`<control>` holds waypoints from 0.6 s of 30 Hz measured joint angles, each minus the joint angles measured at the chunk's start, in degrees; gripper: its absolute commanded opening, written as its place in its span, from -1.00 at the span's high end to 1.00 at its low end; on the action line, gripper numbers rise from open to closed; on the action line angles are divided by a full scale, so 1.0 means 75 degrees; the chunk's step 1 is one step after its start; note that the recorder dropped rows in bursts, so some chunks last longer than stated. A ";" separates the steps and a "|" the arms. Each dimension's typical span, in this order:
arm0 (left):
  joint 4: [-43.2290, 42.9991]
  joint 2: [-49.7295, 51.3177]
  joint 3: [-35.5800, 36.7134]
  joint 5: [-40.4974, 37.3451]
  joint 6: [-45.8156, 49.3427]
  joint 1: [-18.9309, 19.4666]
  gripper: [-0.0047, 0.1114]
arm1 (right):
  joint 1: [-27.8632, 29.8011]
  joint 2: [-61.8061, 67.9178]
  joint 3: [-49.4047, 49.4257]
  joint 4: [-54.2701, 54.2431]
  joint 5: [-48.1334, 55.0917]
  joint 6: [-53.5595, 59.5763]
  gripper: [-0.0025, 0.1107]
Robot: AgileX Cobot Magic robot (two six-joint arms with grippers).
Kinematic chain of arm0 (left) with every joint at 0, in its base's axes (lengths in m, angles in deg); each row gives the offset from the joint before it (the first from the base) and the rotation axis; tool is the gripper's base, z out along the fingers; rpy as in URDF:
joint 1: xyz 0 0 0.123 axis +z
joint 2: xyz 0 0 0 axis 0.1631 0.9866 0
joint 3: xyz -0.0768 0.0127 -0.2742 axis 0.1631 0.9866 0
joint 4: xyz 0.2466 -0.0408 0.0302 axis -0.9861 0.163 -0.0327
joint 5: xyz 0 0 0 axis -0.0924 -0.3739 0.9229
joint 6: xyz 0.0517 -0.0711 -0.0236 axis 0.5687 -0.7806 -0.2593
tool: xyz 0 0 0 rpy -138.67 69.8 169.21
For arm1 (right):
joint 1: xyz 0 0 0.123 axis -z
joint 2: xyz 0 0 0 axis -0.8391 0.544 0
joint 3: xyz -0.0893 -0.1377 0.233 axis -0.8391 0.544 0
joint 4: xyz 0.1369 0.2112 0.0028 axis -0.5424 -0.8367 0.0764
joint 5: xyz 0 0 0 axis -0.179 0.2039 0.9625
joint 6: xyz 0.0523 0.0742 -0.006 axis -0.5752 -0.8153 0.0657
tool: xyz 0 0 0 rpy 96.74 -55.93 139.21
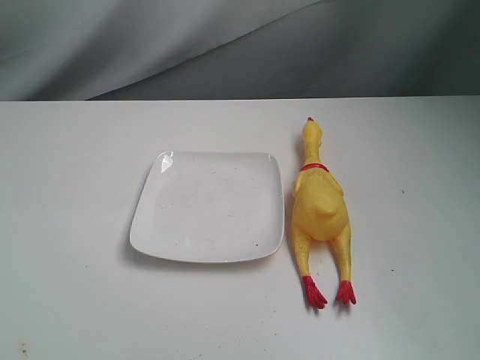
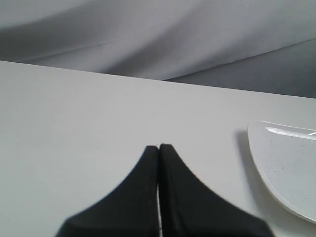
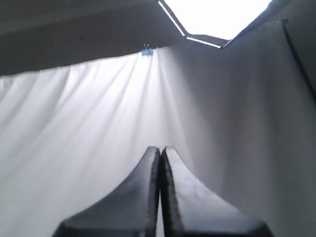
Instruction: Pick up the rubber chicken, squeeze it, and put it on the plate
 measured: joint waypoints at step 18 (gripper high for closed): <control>0.0000 0.0000 0.0000 0.0000 0.0000 0.0000 0.92 | -0.1420 0.6418 -0.5627 0.0241 0.6555 -0.0096 0.96</control>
